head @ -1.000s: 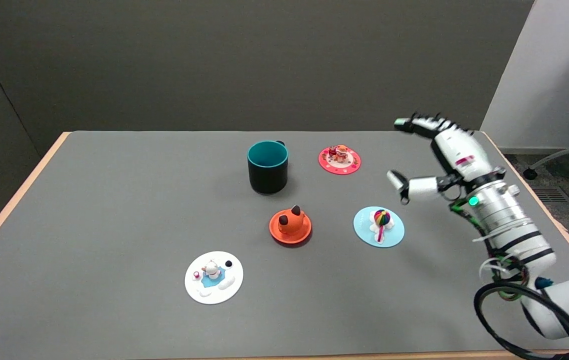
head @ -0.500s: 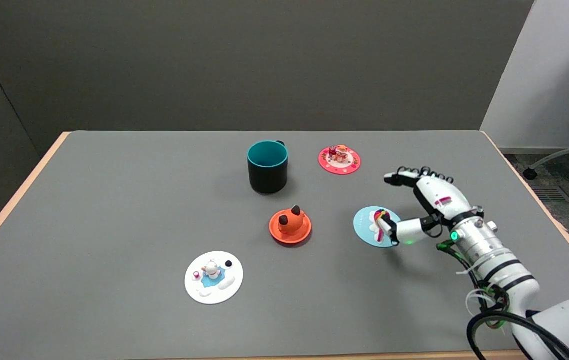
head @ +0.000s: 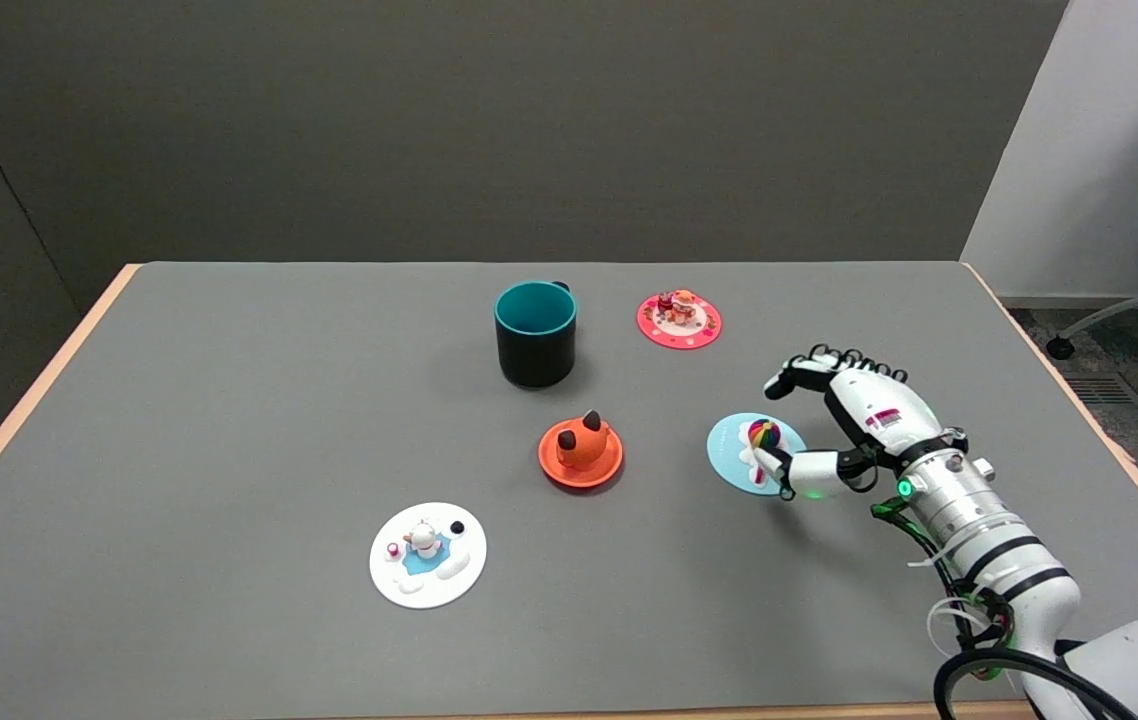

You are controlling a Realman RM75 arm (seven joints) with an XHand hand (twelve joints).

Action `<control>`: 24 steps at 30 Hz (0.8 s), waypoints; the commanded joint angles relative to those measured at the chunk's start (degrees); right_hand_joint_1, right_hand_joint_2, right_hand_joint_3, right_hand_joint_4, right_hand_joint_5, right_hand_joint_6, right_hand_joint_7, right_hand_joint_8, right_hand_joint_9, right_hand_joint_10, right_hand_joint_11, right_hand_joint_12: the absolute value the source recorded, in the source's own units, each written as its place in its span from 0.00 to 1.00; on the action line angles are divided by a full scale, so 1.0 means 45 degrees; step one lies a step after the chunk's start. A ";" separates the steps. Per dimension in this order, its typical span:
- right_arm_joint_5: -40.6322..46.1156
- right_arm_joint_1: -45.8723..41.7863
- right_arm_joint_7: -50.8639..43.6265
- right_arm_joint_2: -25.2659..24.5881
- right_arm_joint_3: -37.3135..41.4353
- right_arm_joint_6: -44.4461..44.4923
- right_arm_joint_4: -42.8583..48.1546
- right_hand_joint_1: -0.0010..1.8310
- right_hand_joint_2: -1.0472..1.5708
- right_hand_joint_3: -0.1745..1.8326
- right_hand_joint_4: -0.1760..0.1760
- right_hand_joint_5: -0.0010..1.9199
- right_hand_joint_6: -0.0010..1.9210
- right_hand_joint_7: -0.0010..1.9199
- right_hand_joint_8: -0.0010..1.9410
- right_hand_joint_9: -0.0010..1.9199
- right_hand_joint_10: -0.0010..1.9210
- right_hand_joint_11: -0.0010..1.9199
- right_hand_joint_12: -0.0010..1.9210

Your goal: Pick up the cup lid with blue sky.

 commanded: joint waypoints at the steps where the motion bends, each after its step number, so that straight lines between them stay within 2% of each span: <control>1: -0.1051 0.0405 -0.0177 -0.0156 0.0099 -0.0809 -0.0348 0.51 0.66 0.41 0.42 0.23 0.36 0.12 0.25 0.16 0.14 0.14 0.26; 5: -0.1051 0.0474 -0.0177 -0.0006 0.0218 -0.1135 0.0137 0.50 0.67 0.41 0.44 0.20 0.36 0.11 0.26 0.15 0.15 0.13 0.26; 8: -0.1067 0.0562 -0.0193 0.0117 0.0268 -0.1731 0.0589 0.51 0.66 0.41 0.40 0.21 0.31 0.12 0.23 0.15 0.15 0.13 0.26; 10: -0.1235 0.0665 -0.0238 0.0207 0.0430 -0.2363 0.0974 0.51 0.65 0.42 0.36 0.22 0.24 0.13 0.20 0.15 0.15 0.12 0.27; 14: -0.1912 0.0968 -0.0224 0.0323 0.0889 -0.3342 0.1578 0.52 0.64 0.43 0.35 0.20 0.18 0.13 0.17 0.14 0.15 0.12 0.27; 24: -0.2142 0.1918 -0.0230 0.0500 0.1439 -0.4550 0.2848 0.51 0.64 0.44 0.32 0.21 0.16 0.15 0.13 0.13 0.16 0.11 0.28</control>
